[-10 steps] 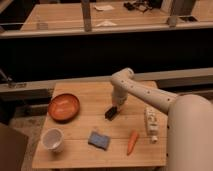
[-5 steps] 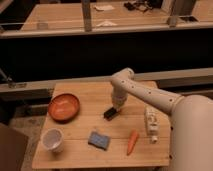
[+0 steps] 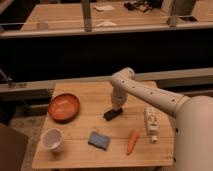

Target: Place the eraser on the white sponge

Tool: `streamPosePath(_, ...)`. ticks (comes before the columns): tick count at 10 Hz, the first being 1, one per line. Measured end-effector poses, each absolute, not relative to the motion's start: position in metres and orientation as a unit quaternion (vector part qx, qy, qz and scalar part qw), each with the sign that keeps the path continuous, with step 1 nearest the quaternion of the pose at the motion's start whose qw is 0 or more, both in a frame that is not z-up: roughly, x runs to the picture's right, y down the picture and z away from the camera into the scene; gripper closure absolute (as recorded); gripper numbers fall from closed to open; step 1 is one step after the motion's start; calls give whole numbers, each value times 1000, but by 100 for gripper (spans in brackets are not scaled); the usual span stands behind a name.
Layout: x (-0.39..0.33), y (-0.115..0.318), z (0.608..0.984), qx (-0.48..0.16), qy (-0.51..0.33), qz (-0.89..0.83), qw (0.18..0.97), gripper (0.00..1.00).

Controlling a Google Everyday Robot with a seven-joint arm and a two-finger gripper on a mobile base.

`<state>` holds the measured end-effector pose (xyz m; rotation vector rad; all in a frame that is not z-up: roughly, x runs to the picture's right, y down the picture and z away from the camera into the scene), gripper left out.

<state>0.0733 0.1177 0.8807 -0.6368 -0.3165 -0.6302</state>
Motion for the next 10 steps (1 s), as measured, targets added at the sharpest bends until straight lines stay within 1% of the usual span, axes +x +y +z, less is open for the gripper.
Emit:
streamPosePath(2, 70, 125, 895, -310, -152, -305, 887, 42)
streamPosePath(3, 69, 128, 897, -311, -152, -305, 887, 37)
streamPosePath(6, 70, 128, 896, -313, -150, -304, 887, 36)
streamPosePath(7, 68, 129, 896, -312, -151, -305, 887, 37)
streamPosePath(8, 67, 131, 897, -310, -151, -304, 888, 42)
streamPosePath(10, 66, 142, 907, -312, -152, -299, 889, 42)
